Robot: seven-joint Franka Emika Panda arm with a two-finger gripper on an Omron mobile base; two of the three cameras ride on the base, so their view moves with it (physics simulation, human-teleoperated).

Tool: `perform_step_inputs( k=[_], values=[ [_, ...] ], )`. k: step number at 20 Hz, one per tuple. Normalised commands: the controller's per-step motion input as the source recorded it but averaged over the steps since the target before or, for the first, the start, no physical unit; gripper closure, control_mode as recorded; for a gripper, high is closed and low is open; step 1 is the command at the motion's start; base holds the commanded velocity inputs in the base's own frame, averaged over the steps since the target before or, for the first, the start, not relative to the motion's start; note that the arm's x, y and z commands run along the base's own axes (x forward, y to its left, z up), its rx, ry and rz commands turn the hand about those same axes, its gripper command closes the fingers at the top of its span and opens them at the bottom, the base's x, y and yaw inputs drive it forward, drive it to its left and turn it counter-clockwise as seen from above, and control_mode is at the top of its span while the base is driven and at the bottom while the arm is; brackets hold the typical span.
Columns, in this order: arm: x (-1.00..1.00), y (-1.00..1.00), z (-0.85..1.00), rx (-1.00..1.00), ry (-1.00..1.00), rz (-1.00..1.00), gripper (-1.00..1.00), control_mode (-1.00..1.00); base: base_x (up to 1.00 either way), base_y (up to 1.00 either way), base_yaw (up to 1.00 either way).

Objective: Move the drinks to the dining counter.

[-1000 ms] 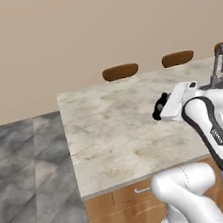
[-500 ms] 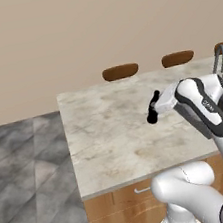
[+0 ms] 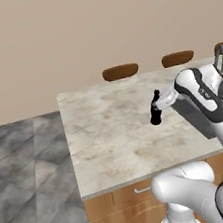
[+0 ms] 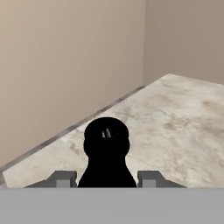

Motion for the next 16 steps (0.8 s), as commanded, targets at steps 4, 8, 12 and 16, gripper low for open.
perform_step_inputs(
  k=[4,8,12,16],
  values=[
    [0.0,0.03,-0.39,-0.09,0.01,0.02,1.0,-1.0,0.0,0.0,0.0],
    [0.01,0.03,-0.35,-0.06,0.0,0.02,1.0,-1.0,0.0,0.0,0.0],
    [0.15,0.0,-0.44,-0.03,0.0,0.03,1.0,-1.0,0.0,0.0,0.0],
    [0.27,0.0,-0.35,-0.02,0.0,0.03,1.0,-1.0,0.0,0.0,0.0]
  ],
)
